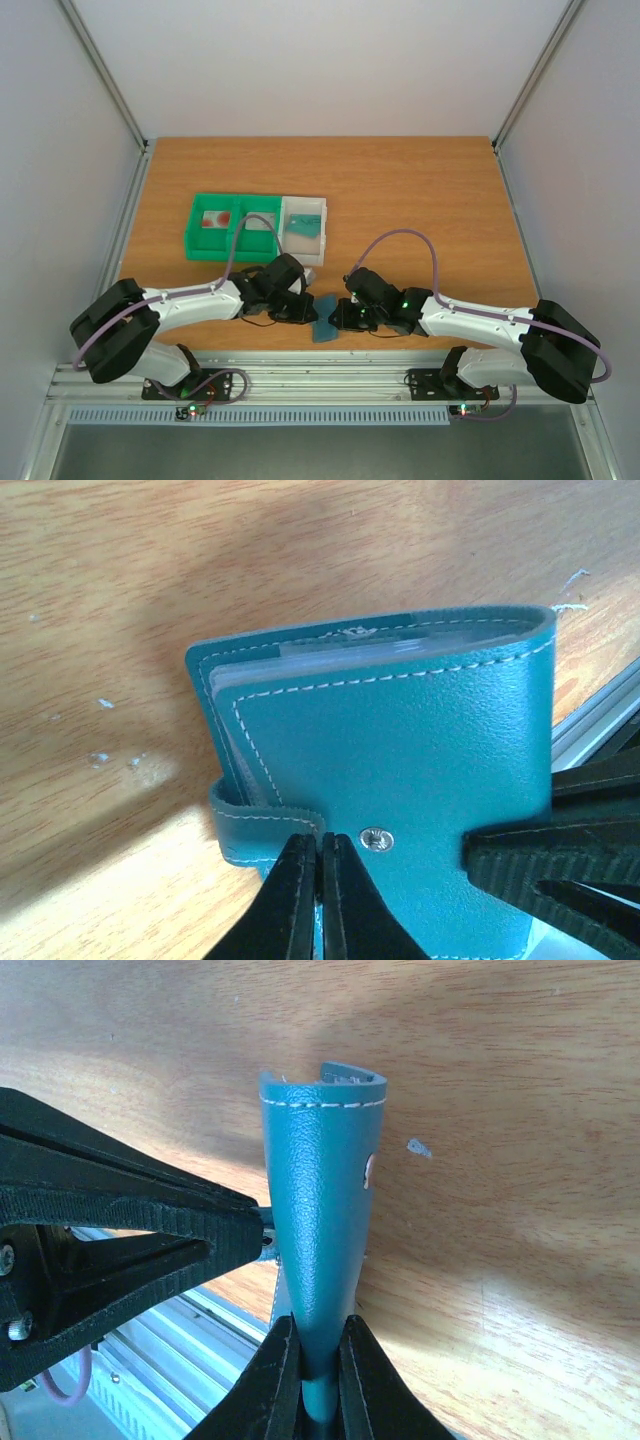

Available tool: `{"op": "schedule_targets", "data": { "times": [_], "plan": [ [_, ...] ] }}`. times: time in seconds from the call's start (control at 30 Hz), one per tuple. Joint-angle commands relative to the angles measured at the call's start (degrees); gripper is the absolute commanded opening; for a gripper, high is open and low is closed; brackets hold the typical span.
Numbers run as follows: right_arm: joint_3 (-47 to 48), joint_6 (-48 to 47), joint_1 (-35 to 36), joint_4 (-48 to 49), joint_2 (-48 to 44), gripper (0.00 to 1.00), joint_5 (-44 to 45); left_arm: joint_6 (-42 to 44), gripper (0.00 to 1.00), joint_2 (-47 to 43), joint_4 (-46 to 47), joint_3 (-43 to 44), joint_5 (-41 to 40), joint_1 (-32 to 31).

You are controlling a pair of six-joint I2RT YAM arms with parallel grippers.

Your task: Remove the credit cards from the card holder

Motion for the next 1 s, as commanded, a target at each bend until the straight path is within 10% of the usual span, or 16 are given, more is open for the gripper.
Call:
{"op": "schedule_targets", "data": {
  "times": [0.0, 0.37, 0.97],
  "plan": [
    [-1.2, 0.6, 0.4, 1.7, 0.6, 0.01, 1.0, 0.3, 0.0, -1.6, -1.0, 0.0, -1.3, 0.1],
    [-1.3, -0.2, 0.4, -3.4, 0.2, 0.1, 5.4, -0.8, 0.0, -7.0, -0.4, -1.5, -1.2, 0.0],
    [6.2, -5.8, 1.3, -16.0, -2.7, 0.57, 6.0, -4.1, 0.0, -15.2, 0.9, -1.6, 0.3, 0.1]
  ]
}}
